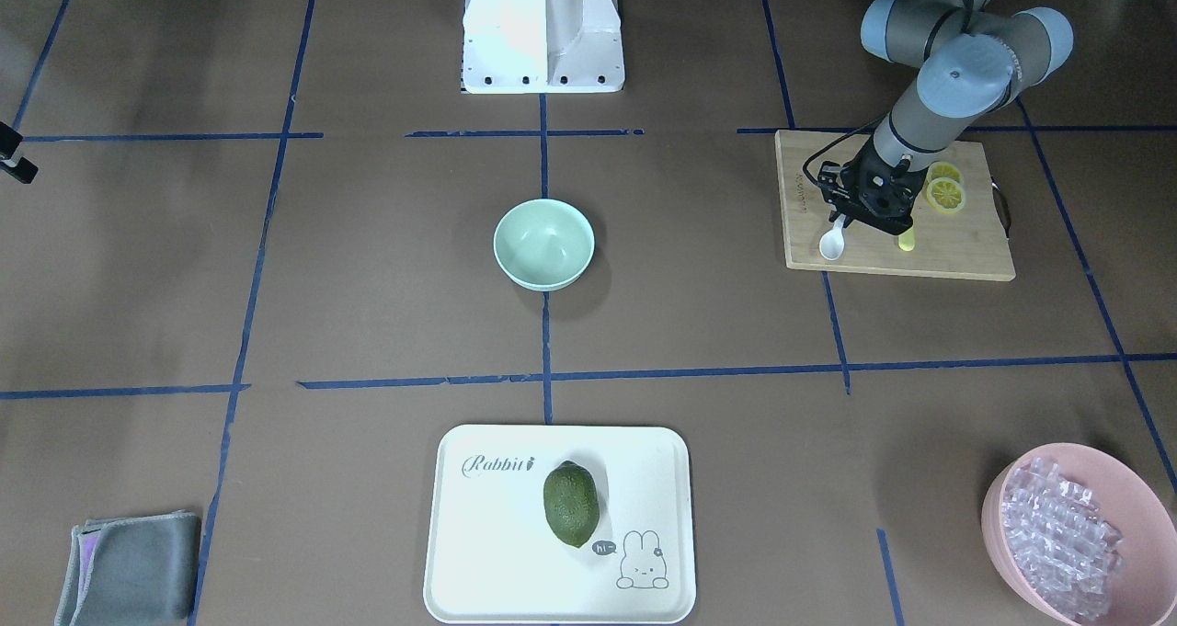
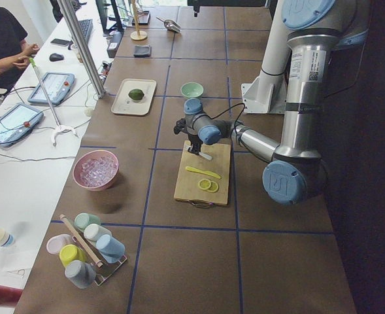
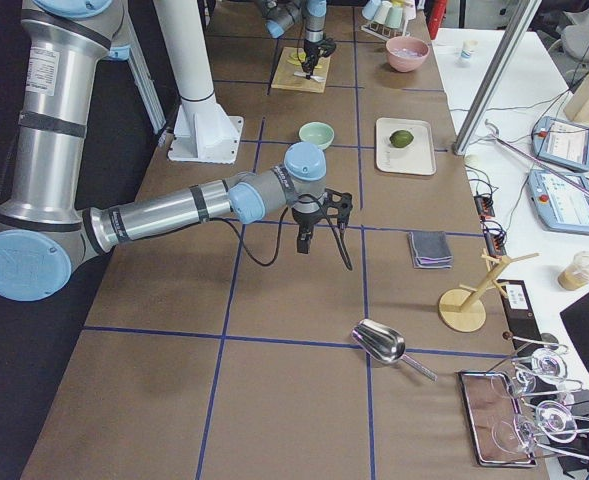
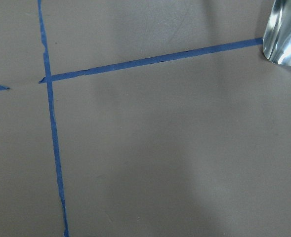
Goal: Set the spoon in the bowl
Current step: 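Lift the spoon with the left gripper and carry it over the green bowl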
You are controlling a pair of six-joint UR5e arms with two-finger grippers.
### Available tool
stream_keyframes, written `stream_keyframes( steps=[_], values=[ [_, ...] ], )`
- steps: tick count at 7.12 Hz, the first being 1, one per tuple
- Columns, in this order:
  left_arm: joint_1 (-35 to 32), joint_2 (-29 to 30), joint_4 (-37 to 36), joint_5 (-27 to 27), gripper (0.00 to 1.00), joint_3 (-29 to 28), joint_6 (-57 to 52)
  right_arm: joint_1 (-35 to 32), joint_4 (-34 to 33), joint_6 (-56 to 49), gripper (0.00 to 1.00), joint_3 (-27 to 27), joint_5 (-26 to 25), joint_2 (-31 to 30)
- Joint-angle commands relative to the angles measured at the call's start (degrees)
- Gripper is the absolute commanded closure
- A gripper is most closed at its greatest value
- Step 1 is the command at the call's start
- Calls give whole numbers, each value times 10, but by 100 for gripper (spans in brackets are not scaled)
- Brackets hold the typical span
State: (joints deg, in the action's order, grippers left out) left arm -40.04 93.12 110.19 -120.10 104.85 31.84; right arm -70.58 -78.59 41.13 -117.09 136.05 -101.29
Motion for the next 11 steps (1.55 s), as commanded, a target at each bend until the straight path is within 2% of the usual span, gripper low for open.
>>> stream_keyframes(
  steps=[1,2,3,5,6,7,9,11],
  values=[
    [-1,8,-8,-3,100,50,3,0,0,0,0,-2,0,0],
    [0,39,-32,-10,100,62,36,0,0,0,0,-2,0,0],
    [0,112,-60,-9,100,50,82,0,0,0,0,-2,-1,-1],
    [48,248,-125,-7,100,1,151,-1,1,0,0,-2,-2,0],
    [70,294,-125,-3,100,-23,199,0,2,3,0,-1,-6,-1],
    [90,329,-125,-2,100,-46,251,-1,3,2,0,-1,-6,-1],
    [105,404,-121,17,99,-124,289,0,4,4,0,-2,-6,0],
    [105,416,-120,17,95,-134,289,0,4,4,0,-2,-6,0]
  ],
)
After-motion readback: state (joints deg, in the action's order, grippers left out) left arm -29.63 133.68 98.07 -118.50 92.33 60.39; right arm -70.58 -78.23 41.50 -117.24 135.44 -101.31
